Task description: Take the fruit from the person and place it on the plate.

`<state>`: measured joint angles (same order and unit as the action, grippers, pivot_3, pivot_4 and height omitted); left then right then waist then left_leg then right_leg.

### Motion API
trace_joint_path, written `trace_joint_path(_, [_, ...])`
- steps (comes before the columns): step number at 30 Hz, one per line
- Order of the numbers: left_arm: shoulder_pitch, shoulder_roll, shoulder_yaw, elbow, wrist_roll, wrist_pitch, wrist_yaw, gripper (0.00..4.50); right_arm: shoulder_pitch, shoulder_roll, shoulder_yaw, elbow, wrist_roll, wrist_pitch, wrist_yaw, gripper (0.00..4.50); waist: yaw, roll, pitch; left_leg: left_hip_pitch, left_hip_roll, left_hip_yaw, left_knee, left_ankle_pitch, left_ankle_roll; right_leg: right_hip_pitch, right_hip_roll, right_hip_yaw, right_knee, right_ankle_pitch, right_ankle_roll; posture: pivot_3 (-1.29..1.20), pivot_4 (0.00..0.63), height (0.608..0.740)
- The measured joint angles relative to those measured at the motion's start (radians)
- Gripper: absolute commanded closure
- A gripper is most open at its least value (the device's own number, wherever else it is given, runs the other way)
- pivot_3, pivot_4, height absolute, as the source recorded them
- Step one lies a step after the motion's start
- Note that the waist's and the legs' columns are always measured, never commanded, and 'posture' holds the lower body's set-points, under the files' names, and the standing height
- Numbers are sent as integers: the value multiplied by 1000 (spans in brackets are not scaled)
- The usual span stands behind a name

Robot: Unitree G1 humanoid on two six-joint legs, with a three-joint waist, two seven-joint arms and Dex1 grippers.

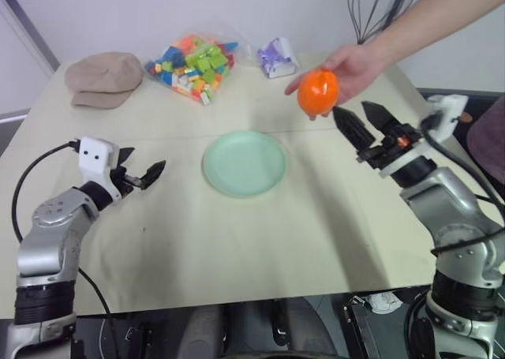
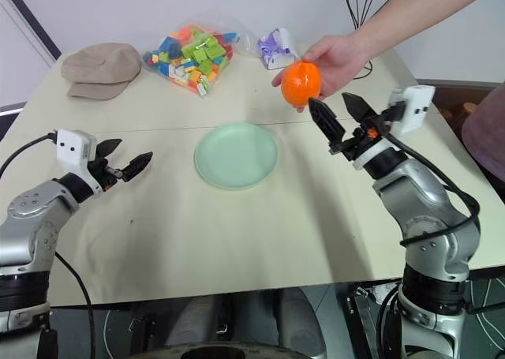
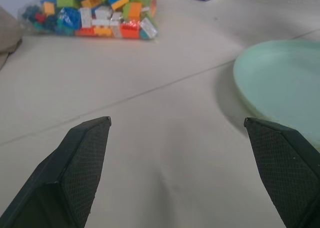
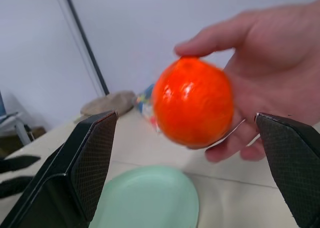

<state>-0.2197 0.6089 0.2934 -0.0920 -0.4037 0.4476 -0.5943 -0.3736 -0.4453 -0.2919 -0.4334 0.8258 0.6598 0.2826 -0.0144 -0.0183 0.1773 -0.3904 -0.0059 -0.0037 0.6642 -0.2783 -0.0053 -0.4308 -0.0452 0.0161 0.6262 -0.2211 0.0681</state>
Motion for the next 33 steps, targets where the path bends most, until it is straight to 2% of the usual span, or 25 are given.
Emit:
trace_joint_path(6, [6,-12,-4,-1,0,-1,9,34,-127,10,77,206,-141,-120,68,0,-2,0,0,0,0,0,0,0,0,-1,1,0,0,1,2,0,150,740])
trace_joint_path(13, [53,-21,7,-35,-1,-1,34,34,-214,62,128,404,-224,-212,150,0,-1,0,0,0,0,0,-1,0,0,-1,0,0,0,2,3,0,150,740])
trace_joint_path(15, [67,-22,10,-49,-2,0,39,0,-233,74,130,436,-237,-232,167,549,-1,0,0,0,0,0,-1,0,0,-1,0,0,0,2,3,0,150,740])
trace_joint_path(18, [85,-22,25,-64,-3,2,50,0,-237,77,129,445,-249,-253,181,1633,1,0,0,-1,0,0,-1,0,0,-1,-1,0,0,2,3,0,150,740])
trace_joint_path(19, [90,-22,30,-67,-3,2,52,0,-237,77,127,446,-253,-255,185,1706,0,0,0,-1,0,0,-1,0,0,-1,-1,0,0,2,3,0,150,740])
trace_joint_path(29, [85,-25,34,-76,-2,4,54,0,-237,78,125,445,-272,-259,179,1706,0,0,0,-1,0,0,-1,0,0,-1,-2,0,0,0,0,0,150,740])
trace_joint_path(33, [80,-25,32,-71,-1,4,47,0,-234,50,142,371,-251,-190,211,1706,0,1,1,-1,0,0,-1,0,0,-2,-2,0,0,0,0,0,150,740])
